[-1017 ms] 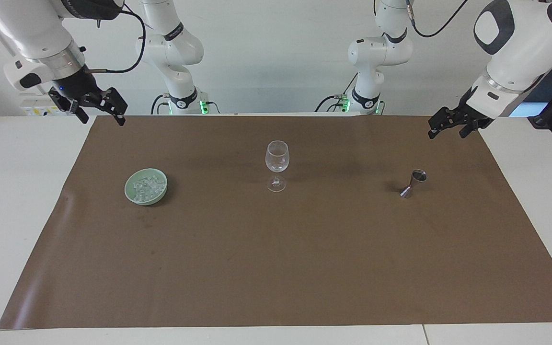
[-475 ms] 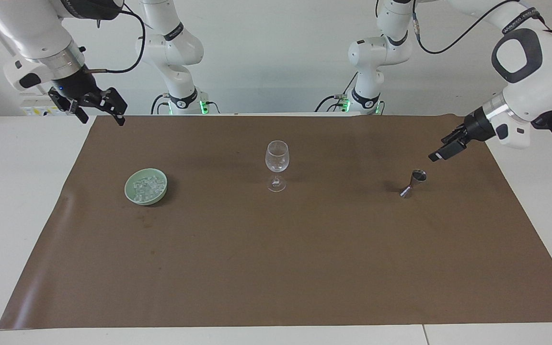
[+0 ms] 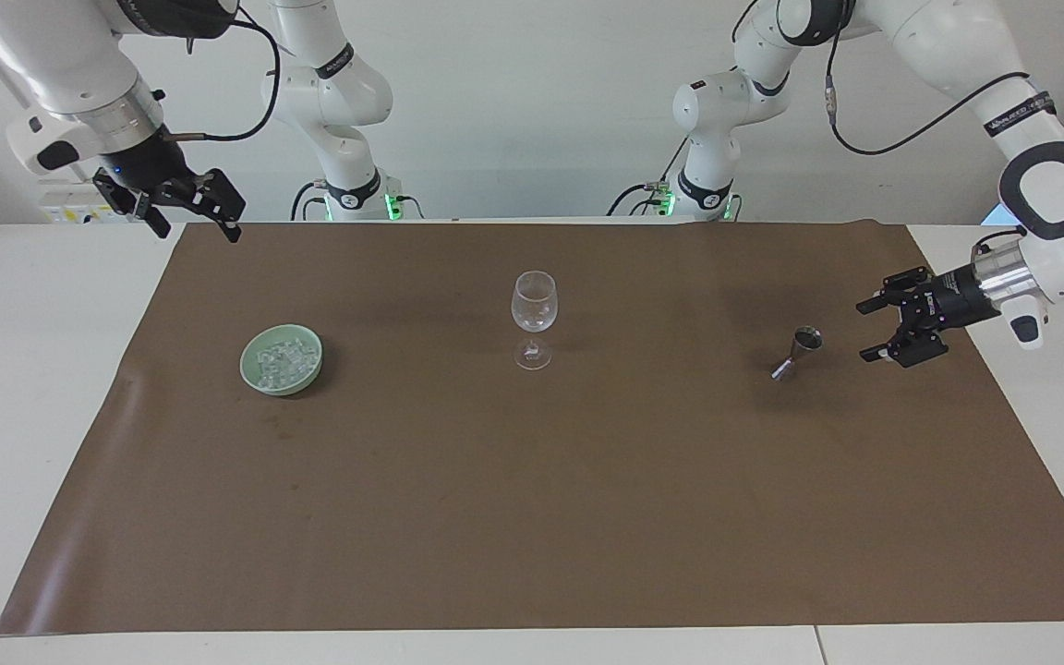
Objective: Pour wine and add ice with both arms
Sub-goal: 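Open the left gripper and move it toward the silver jigger, then close the left gripper around the silver jigger, then carry the jigger to the glass while the right gripper reaches the bowl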
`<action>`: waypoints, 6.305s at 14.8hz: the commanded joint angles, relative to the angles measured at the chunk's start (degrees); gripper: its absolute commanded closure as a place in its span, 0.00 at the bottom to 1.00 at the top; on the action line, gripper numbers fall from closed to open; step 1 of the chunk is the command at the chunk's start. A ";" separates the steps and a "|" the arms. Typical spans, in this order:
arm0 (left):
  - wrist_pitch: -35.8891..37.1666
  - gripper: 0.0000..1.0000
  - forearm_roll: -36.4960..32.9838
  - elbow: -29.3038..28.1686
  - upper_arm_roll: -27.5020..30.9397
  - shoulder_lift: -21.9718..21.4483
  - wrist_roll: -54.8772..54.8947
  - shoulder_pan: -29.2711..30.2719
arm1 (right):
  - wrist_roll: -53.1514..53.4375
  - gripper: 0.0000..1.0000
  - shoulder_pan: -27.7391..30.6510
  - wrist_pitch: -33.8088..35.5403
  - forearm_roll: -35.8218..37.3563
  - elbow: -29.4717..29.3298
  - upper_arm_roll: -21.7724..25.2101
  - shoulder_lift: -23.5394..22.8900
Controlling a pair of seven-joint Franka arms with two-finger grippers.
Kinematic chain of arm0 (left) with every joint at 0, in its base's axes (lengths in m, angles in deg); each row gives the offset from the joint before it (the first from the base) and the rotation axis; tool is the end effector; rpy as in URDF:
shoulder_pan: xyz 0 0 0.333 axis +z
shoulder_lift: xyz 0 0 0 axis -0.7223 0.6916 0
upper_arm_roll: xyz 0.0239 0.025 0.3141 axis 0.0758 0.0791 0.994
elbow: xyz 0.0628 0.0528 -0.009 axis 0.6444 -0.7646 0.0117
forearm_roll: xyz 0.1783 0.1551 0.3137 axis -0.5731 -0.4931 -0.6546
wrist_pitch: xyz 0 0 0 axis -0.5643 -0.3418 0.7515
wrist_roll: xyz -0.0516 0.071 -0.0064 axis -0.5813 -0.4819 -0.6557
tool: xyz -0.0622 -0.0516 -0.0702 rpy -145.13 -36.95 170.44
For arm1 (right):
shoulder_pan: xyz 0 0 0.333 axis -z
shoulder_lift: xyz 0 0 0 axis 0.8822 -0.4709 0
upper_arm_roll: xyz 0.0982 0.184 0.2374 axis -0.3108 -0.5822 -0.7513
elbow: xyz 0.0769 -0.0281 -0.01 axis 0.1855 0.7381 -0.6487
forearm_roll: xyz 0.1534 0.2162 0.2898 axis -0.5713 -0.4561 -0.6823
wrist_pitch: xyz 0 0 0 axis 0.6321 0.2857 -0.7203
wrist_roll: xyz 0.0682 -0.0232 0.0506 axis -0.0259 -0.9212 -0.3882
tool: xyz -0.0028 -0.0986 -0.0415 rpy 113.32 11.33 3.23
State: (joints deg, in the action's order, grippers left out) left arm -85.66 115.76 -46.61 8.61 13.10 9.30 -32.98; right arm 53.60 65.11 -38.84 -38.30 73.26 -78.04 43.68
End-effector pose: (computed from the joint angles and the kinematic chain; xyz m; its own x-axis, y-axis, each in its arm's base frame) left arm 0.6118 0.1088 0.4398 0.2941 0.7403 -0.6045 0.9374 -0.3469 0.0313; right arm 0.5298 -0.0405 0.6359 0.9902 -0.1244 -0.0630 -0.1256 -0.9920 -0.0154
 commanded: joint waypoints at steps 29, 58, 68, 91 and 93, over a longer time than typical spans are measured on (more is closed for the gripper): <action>-22.62 0.00 35.32 -37.27 -0.96 -3.83 14.30 5.90 | -0.76 0.00 0.40 0.05 -0.41 0.42 -0.05 0.25; -19.10 1.00 36.82 -39.21 -0.87 -5.24 14.83 7.66 | -0.76 0.00 0.40 0.05 -0.41 0.42 -0.05 0.25; -13.65 1.00 35.94 -37.72 -0.52 -13.13 5.88 4.94 | -0.94 0.00 0.23 0.31 -0.41 0.42 -0.05 0.34; -32.80 1.00 22.33 -36.40 -18.89 -28.80 -32.80 -22.31 | -40.70 0.00 -0.48 -32.61 -3.40 35.56 0.13 8.79; -35.17 1.00 19.17 -36.23 -18.98 -28.54 -33.86 -23.54 | -46.18 0.00 0.05 -36.23 -3.49 38.29 0.13 7.03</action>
State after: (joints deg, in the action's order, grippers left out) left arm -118.01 137.97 -82.93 -10.71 -15.49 -22.40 -54.79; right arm 13.75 64.44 -71.26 -40.73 108.16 -77.89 51.35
